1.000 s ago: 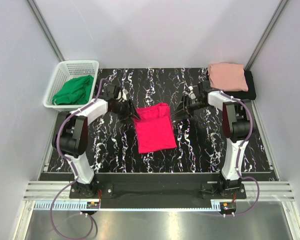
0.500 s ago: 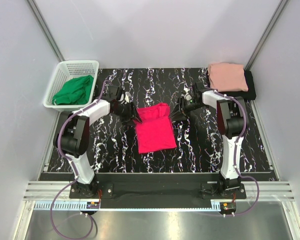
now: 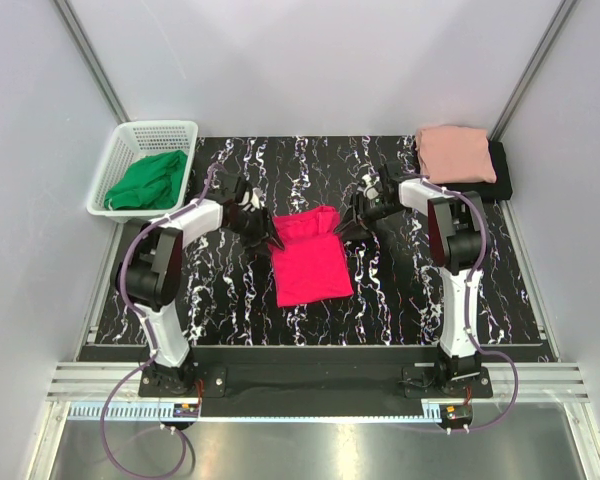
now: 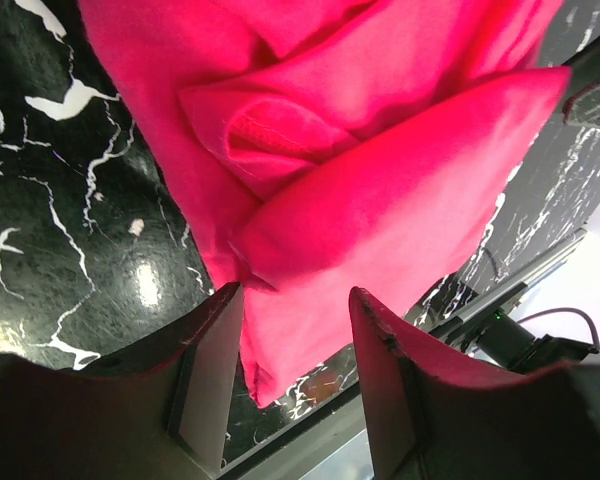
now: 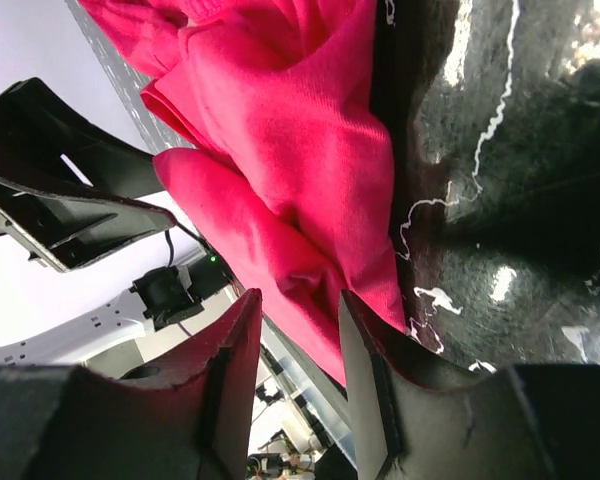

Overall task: Fold and stack the t-shirts
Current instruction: Fold the tshirt

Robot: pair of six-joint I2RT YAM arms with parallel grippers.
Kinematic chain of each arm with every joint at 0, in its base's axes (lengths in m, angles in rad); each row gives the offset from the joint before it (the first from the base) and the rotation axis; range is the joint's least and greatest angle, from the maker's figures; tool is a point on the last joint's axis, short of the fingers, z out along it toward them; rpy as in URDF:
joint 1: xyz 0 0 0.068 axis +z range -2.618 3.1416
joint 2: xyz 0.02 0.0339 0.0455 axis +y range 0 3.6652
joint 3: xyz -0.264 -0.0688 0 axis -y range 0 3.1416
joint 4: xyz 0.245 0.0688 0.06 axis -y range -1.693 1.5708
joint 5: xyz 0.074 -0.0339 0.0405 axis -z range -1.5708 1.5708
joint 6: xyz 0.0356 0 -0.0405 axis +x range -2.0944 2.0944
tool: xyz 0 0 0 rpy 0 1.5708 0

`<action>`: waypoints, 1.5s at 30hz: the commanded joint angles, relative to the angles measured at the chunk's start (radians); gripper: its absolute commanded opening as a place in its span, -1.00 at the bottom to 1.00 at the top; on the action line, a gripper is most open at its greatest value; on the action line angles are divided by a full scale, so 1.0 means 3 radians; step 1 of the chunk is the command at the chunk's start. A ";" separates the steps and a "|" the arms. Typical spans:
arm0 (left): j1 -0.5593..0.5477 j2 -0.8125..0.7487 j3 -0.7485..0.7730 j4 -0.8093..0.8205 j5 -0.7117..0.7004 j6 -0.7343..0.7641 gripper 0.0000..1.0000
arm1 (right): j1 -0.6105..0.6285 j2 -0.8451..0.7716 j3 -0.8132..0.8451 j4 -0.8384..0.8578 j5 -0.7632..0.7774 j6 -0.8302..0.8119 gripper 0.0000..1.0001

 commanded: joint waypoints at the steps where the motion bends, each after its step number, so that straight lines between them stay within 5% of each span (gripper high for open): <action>1: 0.0004 0.0069 0.0142 0.0040 -0.0019 0.0042 0.01 | 0.0055 0.0049 0.0174 -0.0075 -0.0001 -0.0066 -0.12; 31: 0.0004 0.0340 0.0392 0.0025 -0.0019 0.0037 -0.10 | 0.0127 0.0238 0.0368 -0.0172 -0.0022 -0.0102 -0.17; 37: 0.0004 0.0386 0.0423 0.0009 -0.0019 0.0057 -0.14 | 0.0178 0.0279 0.0399 -0.0218 0.0024 -0.0133 -0.31; 42: 0.0004 0.0437 0.0433 -0.0011 -0.0004 0.0078 -0.50 | 0.0183 0.0279 0.0419 -0.0234 0.0044 -0.0133 -0.92; 45: 0.0004 0.0458 0.0433 -0.0016 0.0001 0.0083 -0.62 | 0.0178 0.0284 0.0430 -0.0239 0.0065 -0.0128 -1.00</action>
